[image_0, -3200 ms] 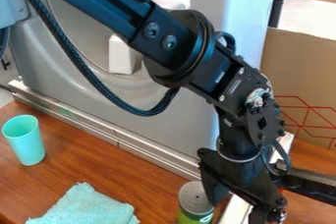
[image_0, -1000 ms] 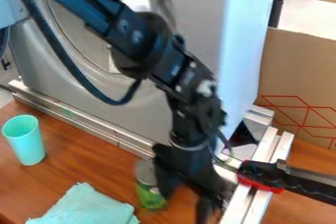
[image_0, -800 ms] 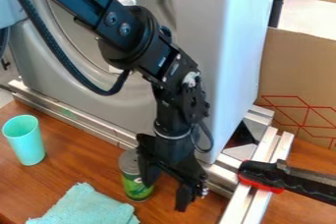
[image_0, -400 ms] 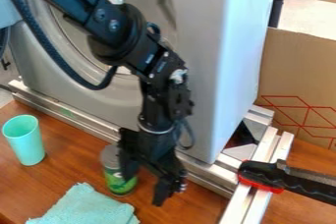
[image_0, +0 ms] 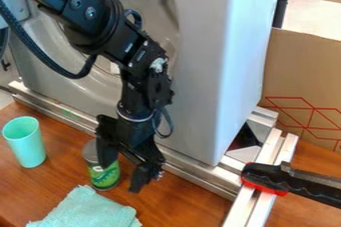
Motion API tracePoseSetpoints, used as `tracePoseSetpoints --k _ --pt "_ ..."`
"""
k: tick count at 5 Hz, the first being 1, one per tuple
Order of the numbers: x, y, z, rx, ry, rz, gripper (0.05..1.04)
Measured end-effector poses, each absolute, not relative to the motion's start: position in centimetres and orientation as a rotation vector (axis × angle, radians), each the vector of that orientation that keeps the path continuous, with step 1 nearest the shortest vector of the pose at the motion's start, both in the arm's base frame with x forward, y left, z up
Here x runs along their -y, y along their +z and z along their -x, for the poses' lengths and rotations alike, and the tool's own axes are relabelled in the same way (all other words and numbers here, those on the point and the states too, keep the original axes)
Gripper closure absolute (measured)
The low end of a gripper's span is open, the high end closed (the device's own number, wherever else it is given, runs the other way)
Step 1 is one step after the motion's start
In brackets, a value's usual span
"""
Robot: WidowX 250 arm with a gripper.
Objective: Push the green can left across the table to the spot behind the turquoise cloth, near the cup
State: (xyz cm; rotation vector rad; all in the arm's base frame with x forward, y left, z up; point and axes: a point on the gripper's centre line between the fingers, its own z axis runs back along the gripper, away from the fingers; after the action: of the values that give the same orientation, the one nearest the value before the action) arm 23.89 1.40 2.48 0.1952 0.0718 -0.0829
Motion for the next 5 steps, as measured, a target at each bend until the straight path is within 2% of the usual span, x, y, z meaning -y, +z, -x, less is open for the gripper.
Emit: tracePoseSetpoints --k 1,2,3,4,5 --pt "-3.4 2.5 -23.8 -0.079 -0.056 -0.208 0.083" --pt "-3.6 2.6 -23.1 -0.077 -0.062 -0.193 0.083" --pt "-3.3 4.5 -22.0 -0.029 -0.047 -0.186 0.083" --pt "-2.6 6.3 -19.6 0.009 -0.054 -0.144 0.083" --pt "-2.3 6.8 -17.1 -0.163 -0.169 -0.101 0.083"
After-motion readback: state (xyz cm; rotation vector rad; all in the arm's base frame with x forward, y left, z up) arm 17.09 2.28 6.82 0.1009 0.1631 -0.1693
